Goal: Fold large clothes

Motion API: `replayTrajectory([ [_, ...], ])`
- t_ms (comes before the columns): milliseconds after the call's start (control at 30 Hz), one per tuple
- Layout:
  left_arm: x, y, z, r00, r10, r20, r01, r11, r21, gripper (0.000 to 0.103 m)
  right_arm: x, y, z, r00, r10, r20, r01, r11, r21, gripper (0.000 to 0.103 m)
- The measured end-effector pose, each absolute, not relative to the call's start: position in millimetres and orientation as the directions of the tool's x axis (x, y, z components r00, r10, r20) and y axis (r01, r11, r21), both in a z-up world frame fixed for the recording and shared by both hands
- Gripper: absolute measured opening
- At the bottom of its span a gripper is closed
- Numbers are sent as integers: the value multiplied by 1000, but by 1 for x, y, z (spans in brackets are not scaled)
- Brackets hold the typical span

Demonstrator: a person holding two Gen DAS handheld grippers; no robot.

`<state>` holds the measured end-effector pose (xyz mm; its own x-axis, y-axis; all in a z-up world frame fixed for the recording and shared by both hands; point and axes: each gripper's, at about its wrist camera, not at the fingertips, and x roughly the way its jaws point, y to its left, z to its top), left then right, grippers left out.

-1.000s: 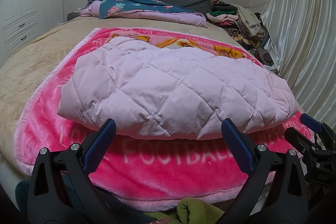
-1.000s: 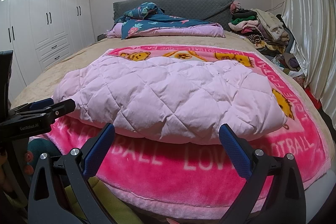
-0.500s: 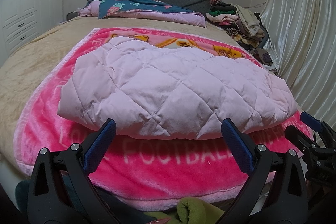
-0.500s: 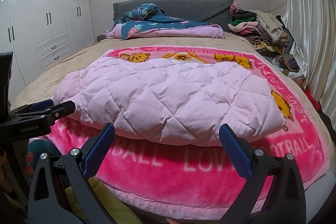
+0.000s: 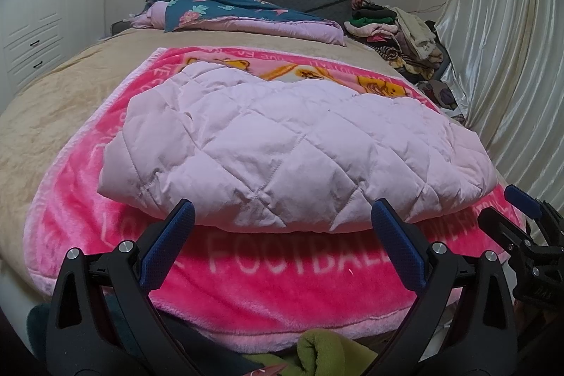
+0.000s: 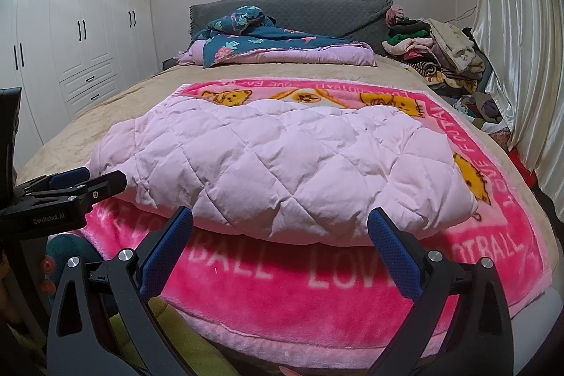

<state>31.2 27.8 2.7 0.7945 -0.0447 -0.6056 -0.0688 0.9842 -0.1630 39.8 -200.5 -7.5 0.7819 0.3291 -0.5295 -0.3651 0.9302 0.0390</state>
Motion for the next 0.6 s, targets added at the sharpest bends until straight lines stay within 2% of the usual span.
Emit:
replayTrajectory([
  [433,27,26,3,800,-46,-598,-61,986,-158,94,37,-218,3,822,277,-497,-304,952,29,99],
  [600,30,32,3,804,-26,-594,-89,982,-164,94,39,-253,8,860,170,-481,-181,983,23,99],
])
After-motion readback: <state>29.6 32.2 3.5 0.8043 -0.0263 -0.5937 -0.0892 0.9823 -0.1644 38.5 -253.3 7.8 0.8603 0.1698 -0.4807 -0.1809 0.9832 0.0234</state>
